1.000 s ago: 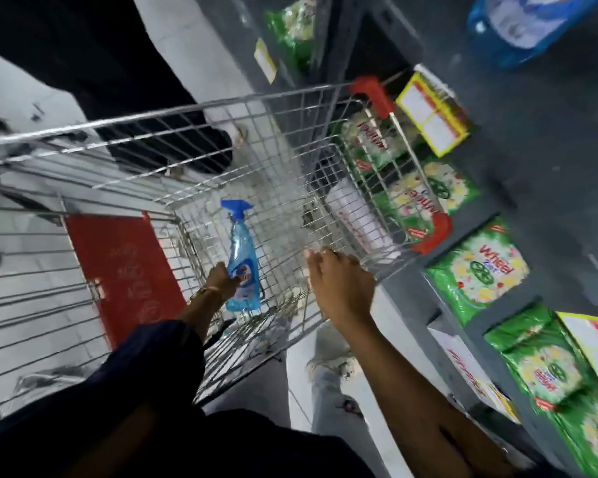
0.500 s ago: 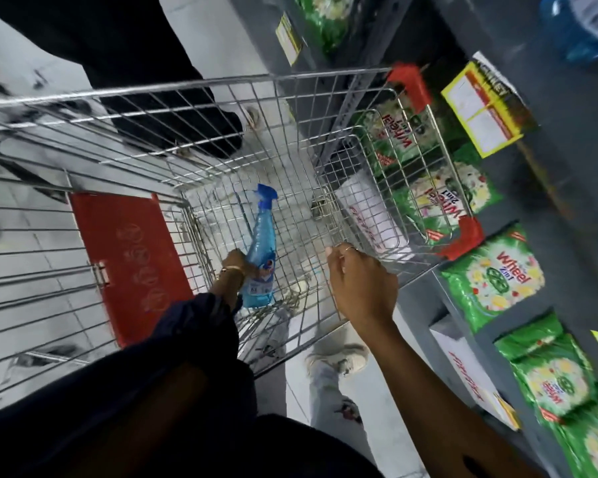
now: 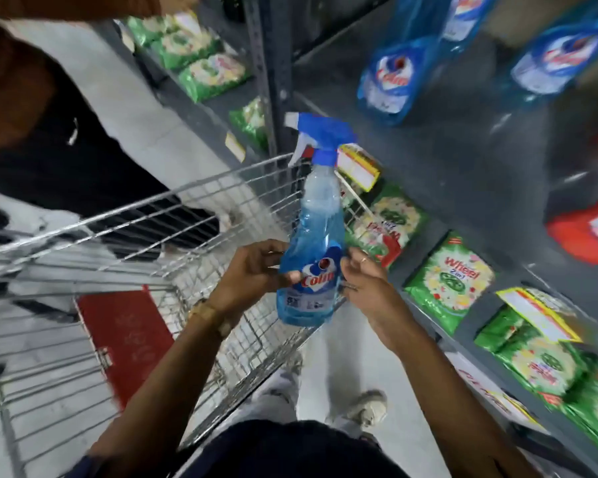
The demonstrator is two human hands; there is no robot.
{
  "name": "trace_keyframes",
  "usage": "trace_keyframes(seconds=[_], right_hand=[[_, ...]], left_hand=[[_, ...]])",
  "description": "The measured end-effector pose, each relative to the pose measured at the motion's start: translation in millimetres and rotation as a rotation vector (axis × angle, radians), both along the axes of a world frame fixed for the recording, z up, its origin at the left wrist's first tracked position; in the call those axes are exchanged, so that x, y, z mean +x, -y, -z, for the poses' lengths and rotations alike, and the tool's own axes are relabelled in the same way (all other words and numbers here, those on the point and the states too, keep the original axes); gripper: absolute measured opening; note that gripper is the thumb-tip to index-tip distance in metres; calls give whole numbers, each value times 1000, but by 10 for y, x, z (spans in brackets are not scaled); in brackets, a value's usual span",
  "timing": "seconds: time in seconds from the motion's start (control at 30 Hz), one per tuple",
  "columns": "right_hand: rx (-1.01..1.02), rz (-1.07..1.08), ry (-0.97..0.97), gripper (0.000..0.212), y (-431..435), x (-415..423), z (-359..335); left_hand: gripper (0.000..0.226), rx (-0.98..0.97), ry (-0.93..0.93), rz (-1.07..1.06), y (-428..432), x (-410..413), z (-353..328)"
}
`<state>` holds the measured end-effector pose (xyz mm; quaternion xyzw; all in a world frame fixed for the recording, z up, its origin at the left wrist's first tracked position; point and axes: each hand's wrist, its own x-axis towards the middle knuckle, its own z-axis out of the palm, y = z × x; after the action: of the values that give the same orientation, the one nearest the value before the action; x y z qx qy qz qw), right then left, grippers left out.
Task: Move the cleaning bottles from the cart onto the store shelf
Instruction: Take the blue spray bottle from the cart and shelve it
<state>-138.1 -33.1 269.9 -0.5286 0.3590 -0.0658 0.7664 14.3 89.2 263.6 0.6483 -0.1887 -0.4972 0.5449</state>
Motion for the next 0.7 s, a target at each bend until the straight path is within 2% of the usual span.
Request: trace_keyframes(seconds=[0.13,0.37,0.57,0.7], right_hand=[[-27,134,99,22,192,-508,-395],[-152,326,96,25,339,-1193,-605],[-245,480,118,18,488,-1427,-613],[-298,556,158,22,661,-1347,-620]], left_hand=[[34,-67,19,141,295,-286,-483],[28,-86,-7,253,782,-882,-584],[37,-133,35,329,1105,-1085,-621],[41,-224,133,361,1371,-1059,-698]])
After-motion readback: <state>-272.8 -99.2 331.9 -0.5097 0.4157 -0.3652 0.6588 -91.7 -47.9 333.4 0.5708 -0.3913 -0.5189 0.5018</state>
